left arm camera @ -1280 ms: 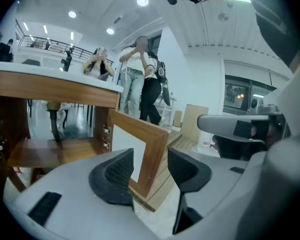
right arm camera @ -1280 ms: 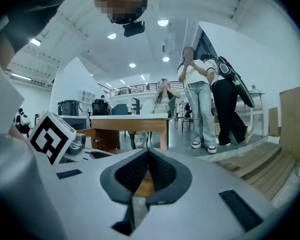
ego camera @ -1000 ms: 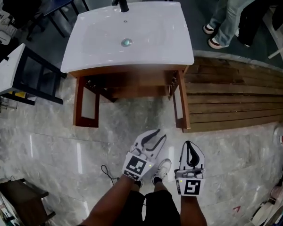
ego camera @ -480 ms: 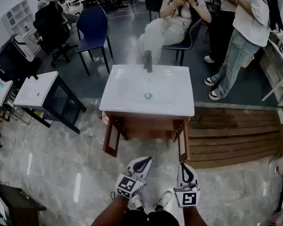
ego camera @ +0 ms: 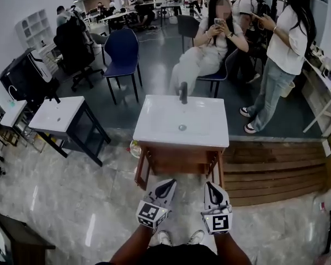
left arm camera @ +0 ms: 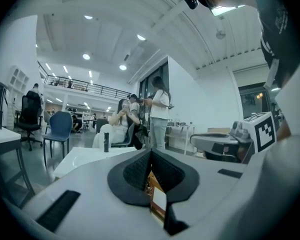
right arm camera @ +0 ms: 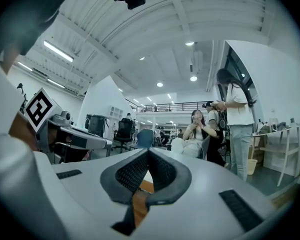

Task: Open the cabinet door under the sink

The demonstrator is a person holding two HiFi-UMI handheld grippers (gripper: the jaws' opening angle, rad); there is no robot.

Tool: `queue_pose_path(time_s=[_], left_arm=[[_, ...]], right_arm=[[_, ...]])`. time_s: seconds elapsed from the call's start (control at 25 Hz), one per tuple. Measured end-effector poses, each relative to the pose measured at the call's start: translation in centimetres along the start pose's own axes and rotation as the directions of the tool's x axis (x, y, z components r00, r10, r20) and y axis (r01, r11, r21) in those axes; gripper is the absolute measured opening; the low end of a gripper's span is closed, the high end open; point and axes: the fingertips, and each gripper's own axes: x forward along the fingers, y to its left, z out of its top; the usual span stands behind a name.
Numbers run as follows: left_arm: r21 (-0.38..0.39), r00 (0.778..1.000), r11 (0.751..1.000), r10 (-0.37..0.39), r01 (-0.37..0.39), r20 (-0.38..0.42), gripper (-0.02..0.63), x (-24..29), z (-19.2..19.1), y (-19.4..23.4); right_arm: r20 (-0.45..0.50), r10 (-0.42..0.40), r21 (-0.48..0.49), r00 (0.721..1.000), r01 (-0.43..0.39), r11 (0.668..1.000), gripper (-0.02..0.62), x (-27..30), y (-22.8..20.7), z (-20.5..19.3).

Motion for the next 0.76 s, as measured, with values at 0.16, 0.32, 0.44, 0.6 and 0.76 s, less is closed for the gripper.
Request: queue_pose_path(time_s=[0.16,0.32,0.44,0.6,0.76], left_arm=[[0.013,0.999,0.999,0.036,-0.037,0.039,0.023,-0.4,2.3,1.3],[0.022,0.995,0.996,0.08,-0.082,0.064,0.023,-1.6,4.3,2.6],[0.02,0.994,0.995,0.092,-0.094,0.061,0.023,-1.7,5.0,3.0],[0.026,0.994,0.994,0.101,-0.102,0.049,0.023,-0.5,3.3,3.3],[0.04,0.994,0.994,0.098,-0.1,0.049,0.023,0.2,2.2,3.5]], right_arm=[[0.038,0.002,-0.019,0.999,-0.001,1.0,0.02,1.1,0.0,1.9],[0.06,0.012,-0.027,0.998,-0.011,1.0,0.02,1.9,1.1,4.1],[0.074,0.021,-0.022,0.997,-0.019,1.0,0.02,2.5,1.4,5.2],[0.075,0.029,-0.008,0.997,-0.029,1.0,0.02,3.5,1.0,3.8],[0.081,0.033,-0.014,0.996,-0.032,0.999,0.02,4.2,0.9,2.7]])
